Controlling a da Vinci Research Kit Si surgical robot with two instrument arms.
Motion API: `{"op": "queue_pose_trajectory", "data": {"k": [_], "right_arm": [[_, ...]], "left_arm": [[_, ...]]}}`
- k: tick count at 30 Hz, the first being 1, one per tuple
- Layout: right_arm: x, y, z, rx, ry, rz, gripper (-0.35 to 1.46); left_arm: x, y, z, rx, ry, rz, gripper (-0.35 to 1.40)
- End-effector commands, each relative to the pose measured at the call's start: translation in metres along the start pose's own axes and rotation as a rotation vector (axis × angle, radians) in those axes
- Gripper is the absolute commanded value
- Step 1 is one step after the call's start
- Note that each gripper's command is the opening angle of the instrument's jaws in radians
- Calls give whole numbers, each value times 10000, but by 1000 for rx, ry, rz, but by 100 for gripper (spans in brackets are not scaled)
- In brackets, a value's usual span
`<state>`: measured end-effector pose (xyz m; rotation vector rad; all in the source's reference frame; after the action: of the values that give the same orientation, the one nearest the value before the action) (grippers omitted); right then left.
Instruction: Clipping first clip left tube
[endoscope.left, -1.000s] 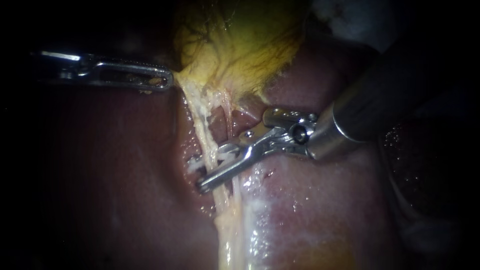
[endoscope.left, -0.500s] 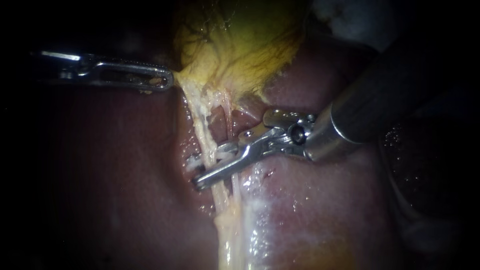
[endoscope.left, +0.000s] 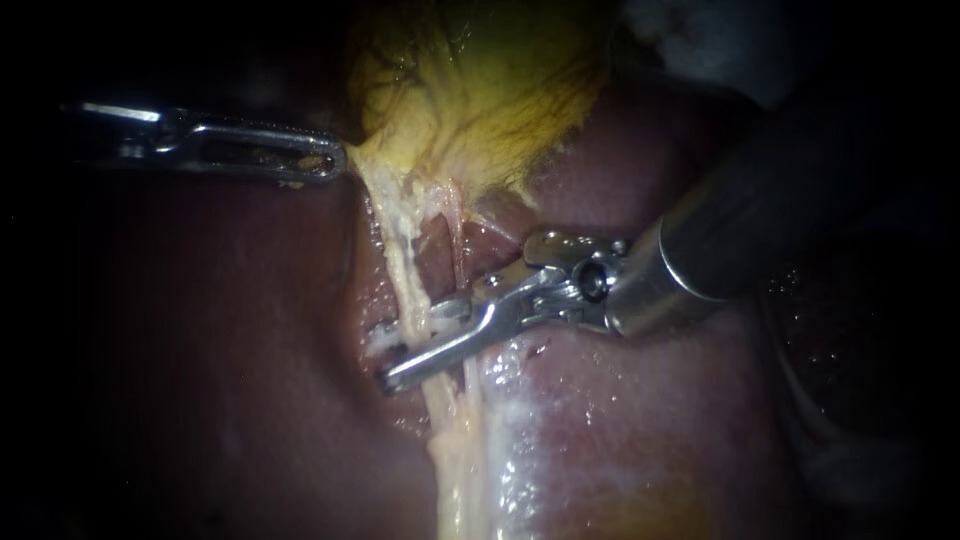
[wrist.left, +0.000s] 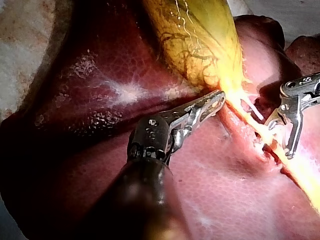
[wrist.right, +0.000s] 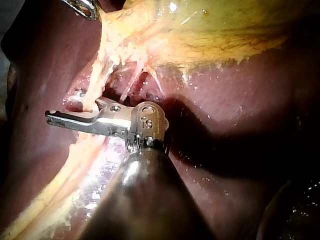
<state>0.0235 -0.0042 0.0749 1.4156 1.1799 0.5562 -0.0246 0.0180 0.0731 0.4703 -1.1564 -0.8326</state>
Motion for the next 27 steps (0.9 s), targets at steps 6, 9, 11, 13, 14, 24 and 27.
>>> {"op": "queue_pose_trajectory", "data": {"k": [6, 9, 11, 13, 14, 24, 27], "right_arm": [[-19, -8, 1, 47, -64, -16, 56], [-30, -9, 0, 67, -96, -22, 54], [-38, -10, -1, 83, -121, -27, 54], [-44, -11, -2, 88, -130, -29, 54], [-46, -11, -2, 90, -132, -30, 55], [-59, -21, -1, 110, -159, -33, 55], [-59, -21, -1, 111, -160, -33, 55]], "left_arm": [[0, 0, 0, 0, 0, 0, -35], [0, 0, 0, 0, 0, 0, -35], [0, 0, 0, 0, 0, 0, -35], [0, 0, 0, 0, 0, 0, -35], [0, 0, 0, 0, 0, 0, -35], [0, 0, 0, 0, 0, 0, -35], [0, 0, 0, 0, 0, 0, -35]]}}
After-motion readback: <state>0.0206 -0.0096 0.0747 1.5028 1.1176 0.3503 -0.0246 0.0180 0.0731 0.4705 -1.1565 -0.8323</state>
